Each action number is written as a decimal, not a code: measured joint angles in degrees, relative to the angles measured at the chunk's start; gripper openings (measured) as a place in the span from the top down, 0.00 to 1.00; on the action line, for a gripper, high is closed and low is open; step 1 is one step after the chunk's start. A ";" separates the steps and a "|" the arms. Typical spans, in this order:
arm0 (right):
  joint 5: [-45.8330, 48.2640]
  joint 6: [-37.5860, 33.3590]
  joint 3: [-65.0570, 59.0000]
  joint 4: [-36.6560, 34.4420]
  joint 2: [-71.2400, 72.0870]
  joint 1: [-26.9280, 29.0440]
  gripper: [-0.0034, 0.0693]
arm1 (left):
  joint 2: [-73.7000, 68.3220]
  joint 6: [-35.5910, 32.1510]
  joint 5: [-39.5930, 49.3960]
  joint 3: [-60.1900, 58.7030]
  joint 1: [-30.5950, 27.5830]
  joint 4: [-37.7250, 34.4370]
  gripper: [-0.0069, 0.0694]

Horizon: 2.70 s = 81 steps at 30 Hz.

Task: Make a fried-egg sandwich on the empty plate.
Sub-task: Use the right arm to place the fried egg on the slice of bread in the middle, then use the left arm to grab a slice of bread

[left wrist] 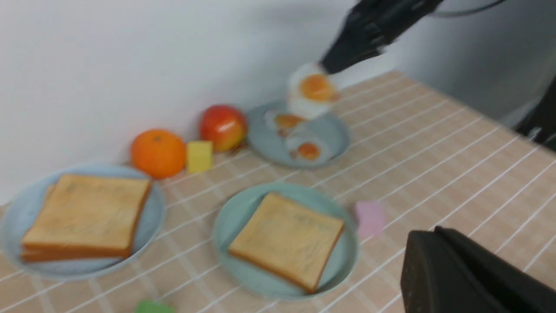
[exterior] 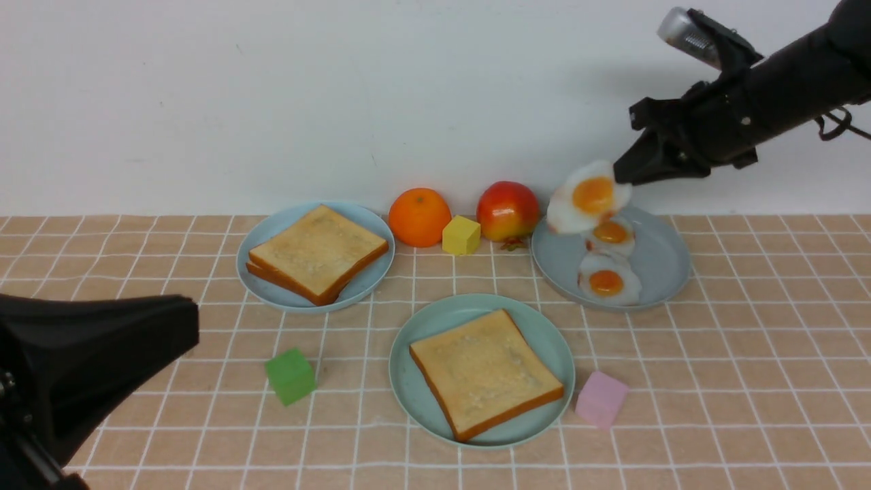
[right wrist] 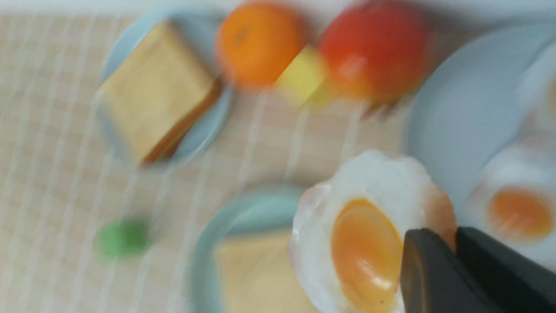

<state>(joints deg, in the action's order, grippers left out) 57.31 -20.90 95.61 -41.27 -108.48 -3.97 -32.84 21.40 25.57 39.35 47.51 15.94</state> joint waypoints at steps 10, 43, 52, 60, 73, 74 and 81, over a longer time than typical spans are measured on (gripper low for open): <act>-15.28 -3.74 -25.64 -8.46 6.76 -11.02 0.86 | 0.00 0.00 2.30 0.00 0.00 0.80 0.92; -8.66 -9.18 -26.77 -11.21 10.84 -4.82 0.51 | -6.50 3.24 7.10 -0.06 0.00 -2.41 0.90; 5.73 4.83 -26.82 12.85 38.82 -5.87 0.96 | -34.81 0.55 12.07 11.09 -1.11 -2.20 0.93; 11.56 12.07 -26.81 23.16 58.43 -8.07 0.95 | -59.20 -15.10 15.24 32.51 -17.12 -9.82 0.93; 15.33 14.20 -26.81 24.11 71.51 -8.07 0.95 | -88.29 -28.04 20.51 60.49 -26.37 -7.15 0.76; 15.33 14.31 -26.81 24.11 71.57 -8.07 0.95 | -89.14 -28.06 20.56 61.02 -26.37 -6.46 0.73; 15.33 15.33 -28.35 23.92 71.78 -8.07 0.95 | -90.79 -28.17 19.43 61.81 -26.37 -3.82 0.45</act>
<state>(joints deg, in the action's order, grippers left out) 72.64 -5.57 67.26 -17.35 -36.70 -12.04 -123.62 -6.77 45.01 101.16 21.14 12.12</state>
